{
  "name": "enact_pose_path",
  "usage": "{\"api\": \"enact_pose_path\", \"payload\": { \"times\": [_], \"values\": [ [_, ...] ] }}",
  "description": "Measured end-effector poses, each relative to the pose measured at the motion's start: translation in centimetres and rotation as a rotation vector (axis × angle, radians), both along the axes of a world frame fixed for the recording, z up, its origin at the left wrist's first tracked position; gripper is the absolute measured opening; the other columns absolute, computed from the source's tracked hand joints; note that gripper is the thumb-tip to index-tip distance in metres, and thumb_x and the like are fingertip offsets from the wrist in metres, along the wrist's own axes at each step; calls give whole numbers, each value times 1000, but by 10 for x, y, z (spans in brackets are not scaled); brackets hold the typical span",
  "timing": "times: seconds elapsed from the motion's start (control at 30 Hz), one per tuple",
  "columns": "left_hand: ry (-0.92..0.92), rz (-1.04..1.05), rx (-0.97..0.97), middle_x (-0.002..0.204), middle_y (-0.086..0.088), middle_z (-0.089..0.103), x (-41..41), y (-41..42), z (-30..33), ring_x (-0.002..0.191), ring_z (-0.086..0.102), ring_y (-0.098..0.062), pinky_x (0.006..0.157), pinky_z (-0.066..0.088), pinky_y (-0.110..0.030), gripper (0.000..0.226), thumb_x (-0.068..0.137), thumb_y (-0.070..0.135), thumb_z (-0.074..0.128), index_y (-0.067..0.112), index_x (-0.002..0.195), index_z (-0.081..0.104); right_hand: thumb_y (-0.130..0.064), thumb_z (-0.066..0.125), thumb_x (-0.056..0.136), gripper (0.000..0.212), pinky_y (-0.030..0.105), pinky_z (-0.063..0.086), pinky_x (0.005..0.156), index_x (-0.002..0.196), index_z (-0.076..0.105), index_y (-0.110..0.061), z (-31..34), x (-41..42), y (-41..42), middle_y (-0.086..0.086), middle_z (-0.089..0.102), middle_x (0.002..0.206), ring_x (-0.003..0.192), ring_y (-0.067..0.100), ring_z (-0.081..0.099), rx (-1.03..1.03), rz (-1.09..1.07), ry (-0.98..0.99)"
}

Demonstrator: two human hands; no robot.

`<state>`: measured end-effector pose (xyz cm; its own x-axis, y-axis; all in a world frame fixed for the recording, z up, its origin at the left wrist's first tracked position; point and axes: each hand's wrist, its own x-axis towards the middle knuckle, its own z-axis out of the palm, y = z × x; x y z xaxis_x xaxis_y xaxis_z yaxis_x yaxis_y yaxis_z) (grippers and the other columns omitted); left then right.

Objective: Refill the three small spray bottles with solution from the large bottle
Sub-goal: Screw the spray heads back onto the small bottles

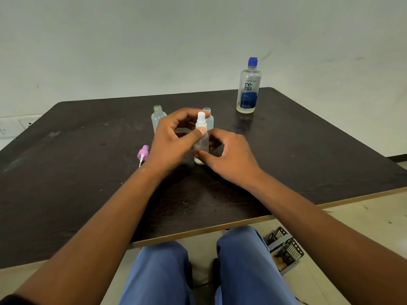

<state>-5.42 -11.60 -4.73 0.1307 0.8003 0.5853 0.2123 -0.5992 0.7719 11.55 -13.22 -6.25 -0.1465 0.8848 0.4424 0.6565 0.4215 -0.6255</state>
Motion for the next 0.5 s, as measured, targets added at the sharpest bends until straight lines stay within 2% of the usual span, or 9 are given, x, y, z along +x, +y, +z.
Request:
{"api": "enact_pose_path", "payload": {
  "times": [0.13,0.27,0.4,0.5],
  "values": [
    [-115,-35,-61,116,2,77,1,-1,3,110,73,-14,89,59,-27,36,88,8,69,11,123,73,-42,83,89,39,43,59,89,120,74,-19,1,-1,0,-4,78,106,97,13,70,5,-8,-15],
    [-22,55,10,122,2,74,0,2,0,106,73,-16,89,62,-33,29,91,25,82,22,119,74,-41,82,89,39,43,60,90,120,74,-19,0,-1,0,-4,78,107,97,13,71,8,-7,-19],
    [-65,32,10,107,9,76,1,0,1,100,71,-13,88,60,-29,29,93,11,76,14,122,74,-42,83,88,37,44,60,89,116,74,-20,0,0,0,-5,78,103,96,13,71,7,-9,-12],
    [-135,6,-12,111,3,77,0,-1,4,103,73,-12,87,58,-26,34,91,5,71,9,124,72,-44,83,88,39,43,60,89,117,75,-20,0,0,0,-5,78,104,97,12,71,10,-9,-17]
  ]
}}
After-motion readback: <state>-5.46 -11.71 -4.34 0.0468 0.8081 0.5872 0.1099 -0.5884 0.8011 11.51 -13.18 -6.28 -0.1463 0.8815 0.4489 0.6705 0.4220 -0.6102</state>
